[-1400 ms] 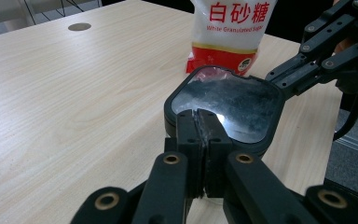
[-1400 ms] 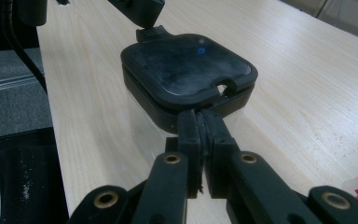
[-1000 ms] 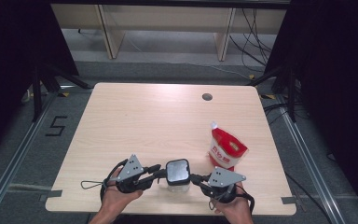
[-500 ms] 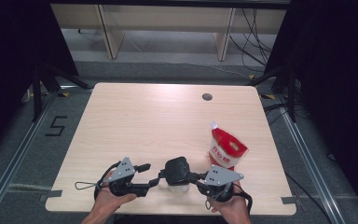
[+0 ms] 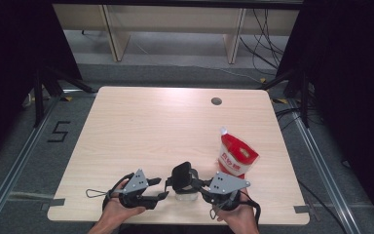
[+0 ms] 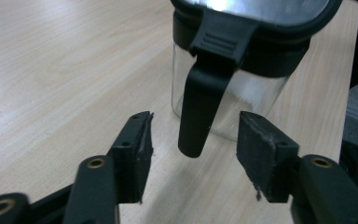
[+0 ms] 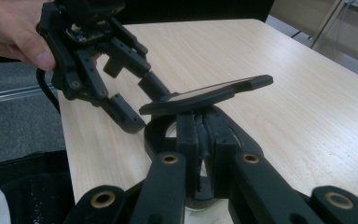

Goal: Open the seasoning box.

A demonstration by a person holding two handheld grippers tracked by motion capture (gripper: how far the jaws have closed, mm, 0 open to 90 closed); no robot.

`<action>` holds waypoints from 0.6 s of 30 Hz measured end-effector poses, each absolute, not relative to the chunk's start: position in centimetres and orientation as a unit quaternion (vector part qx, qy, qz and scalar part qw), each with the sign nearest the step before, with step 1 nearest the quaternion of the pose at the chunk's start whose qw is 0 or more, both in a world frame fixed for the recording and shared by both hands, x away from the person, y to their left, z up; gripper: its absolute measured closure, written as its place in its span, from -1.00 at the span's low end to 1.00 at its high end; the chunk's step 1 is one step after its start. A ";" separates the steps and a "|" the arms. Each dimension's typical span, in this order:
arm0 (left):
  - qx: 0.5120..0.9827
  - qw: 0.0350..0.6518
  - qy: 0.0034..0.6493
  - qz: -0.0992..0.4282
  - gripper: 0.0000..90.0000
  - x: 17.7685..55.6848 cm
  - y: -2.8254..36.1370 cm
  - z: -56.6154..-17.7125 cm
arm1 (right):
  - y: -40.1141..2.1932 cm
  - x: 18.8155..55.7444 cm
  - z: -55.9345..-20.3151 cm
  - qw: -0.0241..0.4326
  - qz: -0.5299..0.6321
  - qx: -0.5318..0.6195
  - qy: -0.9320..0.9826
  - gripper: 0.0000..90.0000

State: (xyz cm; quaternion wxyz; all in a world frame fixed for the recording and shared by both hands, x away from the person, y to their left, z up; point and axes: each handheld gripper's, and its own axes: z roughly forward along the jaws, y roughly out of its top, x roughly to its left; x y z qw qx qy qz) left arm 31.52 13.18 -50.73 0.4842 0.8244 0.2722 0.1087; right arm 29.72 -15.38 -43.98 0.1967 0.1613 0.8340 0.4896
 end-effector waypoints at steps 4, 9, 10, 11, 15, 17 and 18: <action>0.834 0.473 0.260 0.112 0.19 31.7 13.0 -50.9 | -14.9 29.4 -43.8 0.192 0.490 0.168 0.834 0.93; 0.840 0.471 0.242 0.120 0.34 31.8 12.6 -51.0 | -14.5 29.4 -43.5 0.195 0.488 0.162 0.835 0.93; 0.839 0.471 0.245 0.120 0.36 31.8 12.5 -51.0 | -14.4 29.4 -43.5 0.196 0.489 0.163 0.834 0.93; 0.839 0.471 0.246 0.115 0.38 31.8 12.4 -51.1 | -14.4 29.3 -43.4 0.194 0.487 0.164 0.836 0.93; 0.841 0.466 0.241 0.131 0.53 31.8 12.4 -51.2 | -14.0 29.3 -43.2 0.197 0.488 0.156 0.836 0.93; 0.847 0.456 0.237 0.139 0.60 31.8 12.4 -51.1 | -14.0 29.2 -43.1 0.198 0.488 0.162 0.834 0.93; 0.843 0.463 0.239 0.136 0.64 31.7 12.3 -51.1 | -13.8 29.2 -43.0 0.199 0.488 0.157 0.835 0.93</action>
